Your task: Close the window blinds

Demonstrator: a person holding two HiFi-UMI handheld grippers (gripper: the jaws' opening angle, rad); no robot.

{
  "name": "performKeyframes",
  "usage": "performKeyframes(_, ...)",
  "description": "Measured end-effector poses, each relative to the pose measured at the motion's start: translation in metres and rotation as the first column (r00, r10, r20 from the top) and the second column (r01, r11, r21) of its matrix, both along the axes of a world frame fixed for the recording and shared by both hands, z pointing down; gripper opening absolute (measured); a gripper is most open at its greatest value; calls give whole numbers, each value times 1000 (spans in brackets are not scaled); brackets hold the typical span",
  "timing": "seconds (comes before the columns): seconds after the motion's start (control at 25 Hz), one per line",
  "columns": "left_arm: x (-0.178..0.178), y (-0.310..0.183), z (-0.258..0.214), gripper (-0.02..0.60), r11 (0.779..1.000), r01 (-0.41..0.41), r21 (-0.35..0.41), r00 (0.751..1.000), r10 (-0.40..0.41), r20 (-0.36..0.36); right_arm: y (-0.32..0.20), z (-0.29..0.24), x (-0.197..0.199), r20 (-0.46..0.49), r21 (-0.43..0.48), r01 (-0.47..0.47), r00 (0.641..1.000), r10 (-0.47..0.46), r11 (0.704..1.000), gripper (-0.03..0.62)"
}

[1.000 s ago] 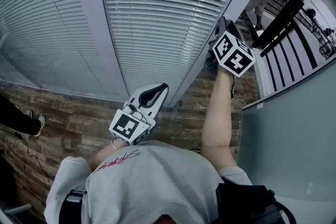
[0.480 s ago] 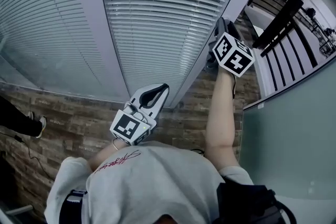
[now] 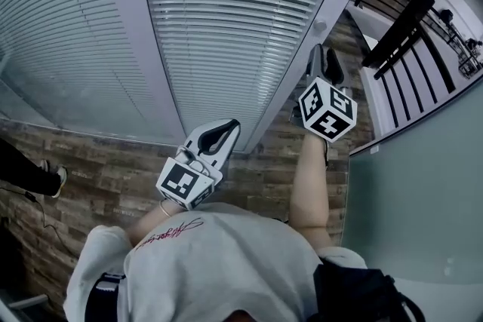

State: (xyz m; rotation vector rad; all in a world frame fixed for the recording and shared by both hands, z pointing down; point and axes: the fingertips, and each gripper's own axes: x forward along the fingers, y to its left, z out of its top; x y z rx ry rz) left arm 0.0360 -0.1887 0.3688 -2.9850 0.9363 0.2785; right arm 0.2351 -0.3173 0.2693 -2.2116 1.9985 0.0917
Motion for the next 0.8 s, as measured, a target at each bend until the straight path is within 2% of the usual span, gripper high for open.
performKeyframes(0.36, 3, 22, -6, 20, 999, 40, 5, 999, -40, -10, 81, 27, -44, -18, 20, 97, 995, -96, 995, 54)
performKeyframes(0.8, 5, 81, -12, 20, 996, 90, 27, 996, -90, -10, 187, 46, -64, -56, 28, 166, 985, -165, 986, 25)
